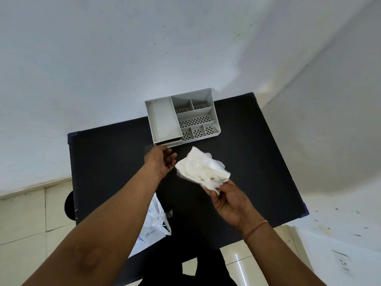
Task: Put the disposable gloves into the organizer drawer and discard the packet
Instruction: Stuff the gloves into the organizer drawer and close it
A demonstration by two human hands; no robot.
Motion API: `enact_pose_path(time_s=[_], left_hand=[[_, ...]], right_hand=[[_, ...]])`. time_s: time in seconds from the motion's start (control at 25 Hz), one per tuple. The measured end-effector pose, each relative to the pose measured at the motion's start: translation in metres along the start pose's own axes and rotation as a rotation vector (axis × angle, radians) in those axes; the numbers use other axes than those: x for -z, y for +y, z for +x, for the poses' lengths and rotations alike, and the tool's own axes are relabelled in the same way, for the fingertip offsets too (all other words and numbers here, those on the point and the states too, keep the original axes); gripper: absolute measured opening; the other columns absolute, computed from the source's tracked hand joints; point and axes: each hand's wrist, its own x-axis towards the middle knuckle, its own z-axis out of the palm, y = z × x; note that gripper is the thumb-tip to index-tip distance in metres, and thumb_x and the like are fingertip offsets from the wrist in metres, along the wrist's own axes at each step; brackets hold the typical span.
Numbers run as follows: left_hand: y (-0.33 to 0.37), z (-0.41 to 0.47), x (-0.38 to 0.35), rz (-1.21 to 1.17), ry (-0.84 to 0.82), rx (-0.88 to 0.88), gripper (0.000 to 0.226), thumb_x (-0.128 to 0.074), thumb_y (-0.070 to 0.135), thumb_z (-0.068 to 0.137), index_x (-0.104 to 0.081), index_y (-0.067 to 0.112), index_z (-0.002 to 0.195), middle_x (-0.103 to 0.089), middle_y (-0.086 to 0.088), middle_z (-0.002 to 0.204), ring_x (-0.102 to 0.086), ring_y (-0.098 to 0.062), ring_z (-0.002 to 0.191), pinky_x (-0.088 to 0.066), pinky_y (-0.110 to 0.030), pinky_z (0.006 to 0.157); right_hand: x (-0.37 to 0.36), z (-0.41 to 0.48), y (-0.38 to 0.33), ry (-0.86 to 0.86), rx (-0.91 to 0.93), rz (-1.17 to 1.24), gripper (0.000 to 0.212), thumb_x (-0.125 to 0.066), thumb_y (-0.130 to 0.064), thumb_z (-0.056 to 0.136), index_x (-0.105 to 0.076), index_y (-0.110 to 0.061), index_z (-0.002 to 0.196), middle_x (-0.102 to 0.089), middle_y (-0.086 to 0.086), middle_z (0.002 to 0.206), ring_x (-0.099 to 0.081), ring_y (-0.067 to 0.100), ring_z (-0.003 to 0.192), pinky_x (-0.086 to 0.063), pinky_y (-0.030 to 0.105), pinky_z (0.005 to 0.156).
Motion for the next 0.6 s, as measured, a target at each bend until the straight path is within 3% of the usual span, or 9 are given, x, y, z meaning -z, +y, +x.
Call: enact_pose_path(time_s=[0.16, 0.4, 0.6], left_hand=[[-0.006, -0.002, 0.004, -0.058, -0.048, -0.016, 0.015, -0.068, 0.024, 0.099, -0.076, 0.011, 0.097, -0.077, -0.002, 0.085, -0.075, -0.020, 0.078, -0.056, -0.037, 0.066], [-0.005, -0.007, -0.001, -0.026, 0.008, -0.073, 0.020, -0.068, 0.025, 0.098, -0.074, 0.011, 0.112, -0.077, -0.004, 0.094, -0.078, -0.023, 0.077, -0.058, -0.038, 0.067], [-0.005, -0.003, -0.003, -0.095, 0.014, -0.091, 0.022, -0.068, 0.024, 0.099, -0.075, 0.013, 0.116, -0.077, -0.005, 0.099, -0.078, -0.024, 0.078, -0.061, -0.039, 0.073]], right_hand=[[0.002, -0.005, -0.003, 0.018, -0.007, -0.015, 0.032, -0.048, 0.002, 0.104, -0.069, -0.008, 0.126, -0.072, 0.027, 0.128, -0.081, 0.035, 0.083, -0.064, 0.027, 0.050], [0.007, -0.008, -0.006, 0.028, -0.006, -0.026, 0.031, -0.051, 0.002, 0.102, -0.070, -0.009, 0.124, -0.072, 0.026, 0.128, -0.081, 0.036, 0.087, -0.062, 0.026, 0.048], [0.012, 0.000, -0.005, 0.028, -0.026, -0.066, 0.035, -0.051, 0.002, 0.103, -0.067, -0.009, 0.132, -0.071, 0.024, 0.131, -0.075, 0.038, 0.107, -0.062, 0.024, 0.050]])
